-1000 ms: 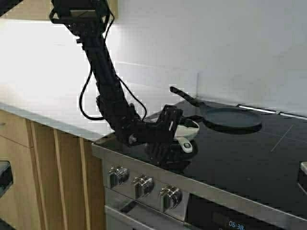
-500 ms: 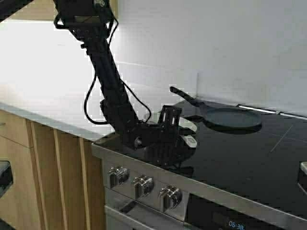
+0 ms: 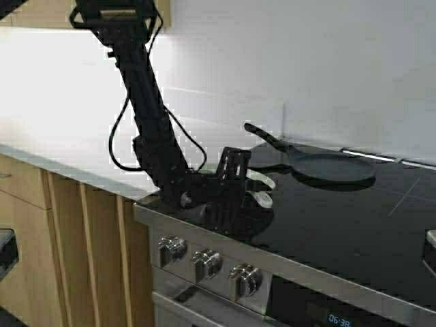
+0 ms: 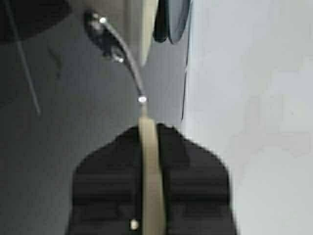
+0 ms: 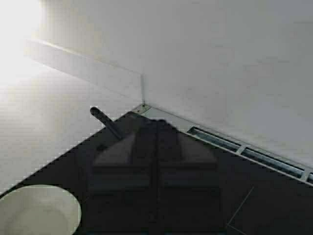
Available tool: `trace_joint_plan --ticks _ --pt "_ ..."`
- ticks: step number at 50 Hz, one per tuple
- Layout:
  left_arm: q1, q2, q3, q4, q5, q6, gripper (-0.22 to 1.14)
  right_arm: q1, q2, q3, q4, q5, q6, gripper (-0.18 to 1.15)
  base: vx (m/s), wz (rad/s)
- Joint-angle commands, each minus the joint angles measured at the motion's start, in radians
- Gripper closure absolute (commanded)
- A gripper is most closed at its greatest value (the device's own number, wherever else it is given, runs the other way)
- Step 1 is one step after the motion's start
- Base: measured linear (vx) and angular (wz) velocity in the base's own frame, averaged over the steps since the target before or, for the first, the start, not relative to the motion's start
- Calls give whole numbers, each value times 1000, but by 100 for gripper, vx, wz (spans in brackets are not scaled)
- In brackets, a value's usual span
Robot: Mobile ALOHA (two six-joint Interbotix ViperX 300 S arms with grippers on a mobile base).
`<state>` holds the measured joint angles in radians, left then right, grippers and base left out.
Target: Wash the pan
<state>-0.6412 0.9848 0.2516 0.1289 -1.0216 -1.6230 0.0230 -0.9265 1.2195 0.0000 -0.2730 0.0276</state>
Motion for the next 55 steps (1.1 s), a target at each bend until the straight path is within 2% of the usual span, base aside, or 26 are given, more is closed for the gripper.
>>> trace_joint_plan --ticks 1,15,25,55 --pt "12 -123 69 23 -51 9 89 2 5 -12 -2 -3 0 90 -1 11" --pt "26 -186 202 52 -183 11 89 2 5 -8 -2 -5 0 90 -1 21" --pt "28 -195 227 54 -236 11 89 2 5 -20 -3 -3 0 90 0 36" --pt "20 -275 282 69 -242 25 89 11 0 -12 -3 14 2 90 1 64"
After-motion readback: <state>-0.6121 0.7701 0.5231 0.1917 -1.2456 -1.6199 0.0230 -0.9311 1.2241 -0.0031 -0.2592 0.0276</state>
